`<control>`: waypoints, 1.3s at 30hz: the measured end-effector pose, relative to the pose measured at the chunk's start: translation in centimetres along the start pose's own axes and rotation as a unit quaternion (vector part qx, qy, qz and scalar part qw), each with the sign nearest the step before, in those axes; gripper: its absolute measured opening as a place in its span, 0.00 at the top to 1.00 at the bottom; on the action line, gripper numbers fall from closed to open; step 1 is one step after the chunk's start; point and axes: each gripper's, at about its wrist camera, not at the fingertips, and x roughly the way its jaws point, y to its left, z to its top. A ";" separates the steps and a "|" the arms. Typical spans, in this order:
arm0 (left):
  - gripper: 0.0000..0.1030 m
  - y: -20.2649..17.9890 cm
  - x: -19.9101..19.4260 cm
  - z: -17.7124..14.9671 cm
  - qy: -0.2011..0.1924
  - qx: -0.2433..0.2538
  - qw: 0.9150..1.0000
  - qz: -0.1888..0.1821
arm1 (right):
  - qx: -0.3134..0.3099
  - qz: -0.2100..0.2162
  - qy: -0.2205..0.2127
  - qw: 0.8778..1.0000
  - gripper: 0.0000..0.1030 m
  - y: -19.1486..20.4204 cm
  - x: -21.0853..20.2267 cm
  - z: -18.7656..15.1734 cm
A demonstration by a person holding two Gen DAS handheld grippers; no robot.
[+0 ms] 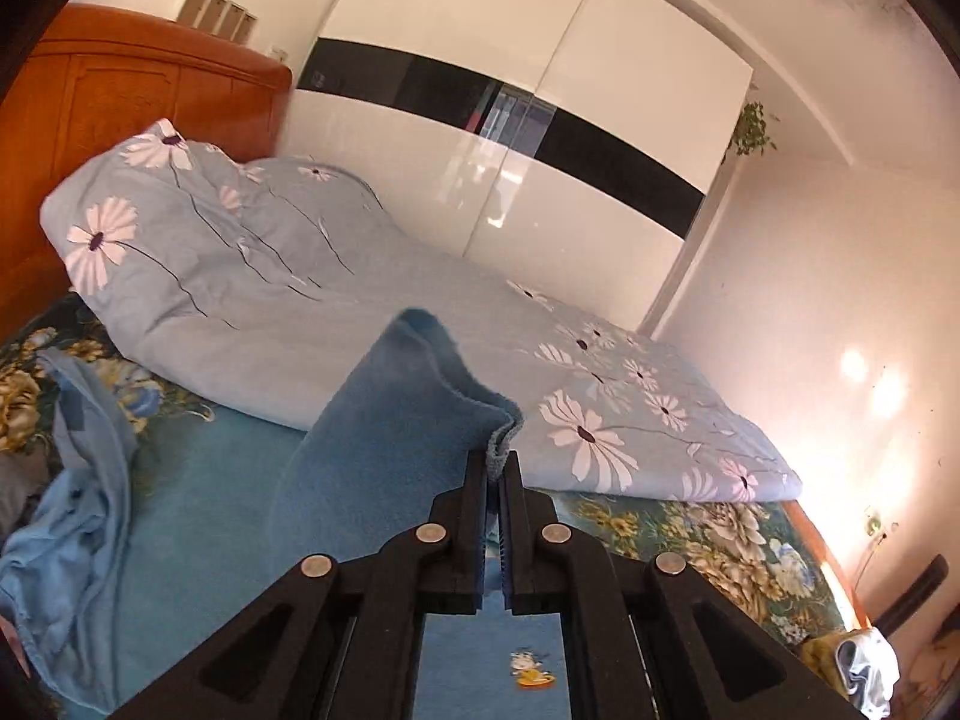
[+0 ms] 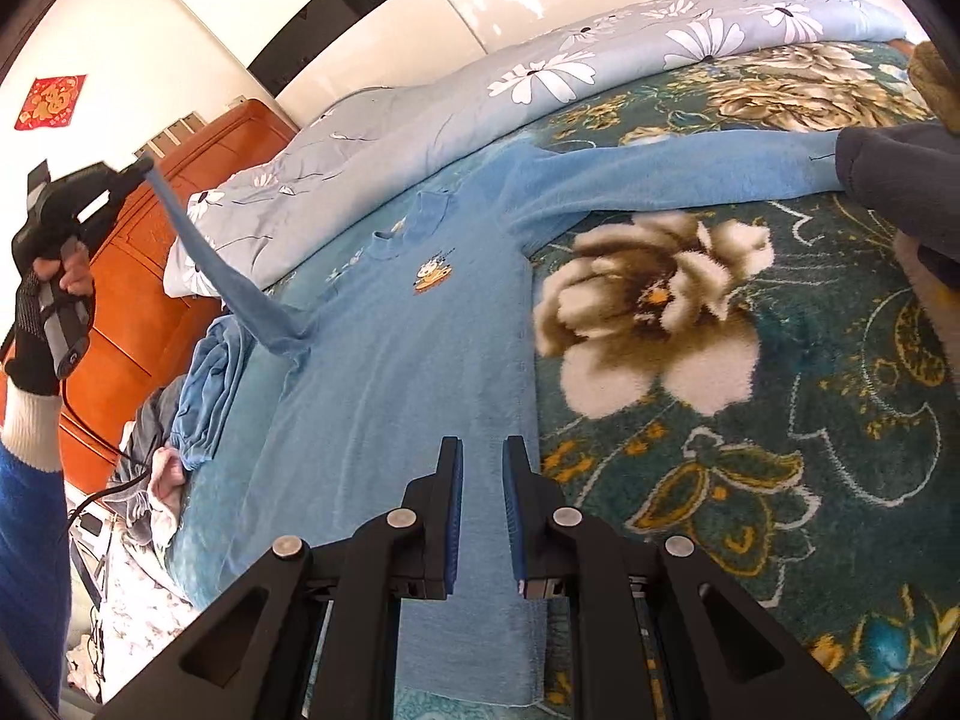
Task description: Fold clothes
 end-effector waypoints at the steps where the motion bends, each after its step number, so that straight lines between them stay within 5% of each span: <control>1: 0.96 -0.9 1.9 -1.0 0.018 -0.002 1.000 -0.004 | 0.001 -0.002 0.001 1.000 0.87 -0.3 0.0 0.0; 8: 0.97 -6.8 11.2 -11.3 0.138 0.011 0.990 -0.027 | 0.008 -0.014 0.011 1.000 0.87 -2.6 -0.1 0.0; 16: 0.95 -8.4 16.3 -20.2 0.261 -0.001 0.964 -0.051 | 0.011 -0.034 0.027 0.999 0.87 -3.6 0.7 0.1; 18: 0.86 -7.8 15.2 -20.2 0.266 -0.012 0.961 -0.080 | 0.007 -0.034 0.024 0.999 0.87 -3.4 0.7 0.7; 20: 0.66 -6.4 13.0 -18.9 0.256 -0.029 0.959 -0.118 | 0.006 -0.022 0.026 0.999 0.87 -2.7 1.8 2.1; 23: 0.50 -3.1 8.5 -16.6 0.226 -0.020 0.967 -0.113 | 0.006 0.002 0.033 0.999 0.87 -1.5 4.1 4.7; 27: 0.46 3.1 3.8 -16.1 0.180 0.026 0.983 0.014 | 0.007 0.035 0.041 0.999 0.87 0.1 7.2 8.3; 31: 0.45 9.0 2.9 -18.2 0.192 0.040 0.972 0.126 | 0.009 0.030 0.049 0.998 0.87 1.5 10.8 11.5; 34: 0.45 11.2 4.0 -19.7 0.218 0.030 0.966 0.135 | 0.002 -0.008 0.058 0.998 0.87 1.9 13.5 13.2; 39: 0.45 12.2 5.1 -19.4 0.191 0.004 0.973 0.132 | 0.011 -0.038 0.061 0.997 0.87 1.1 15.9 15.1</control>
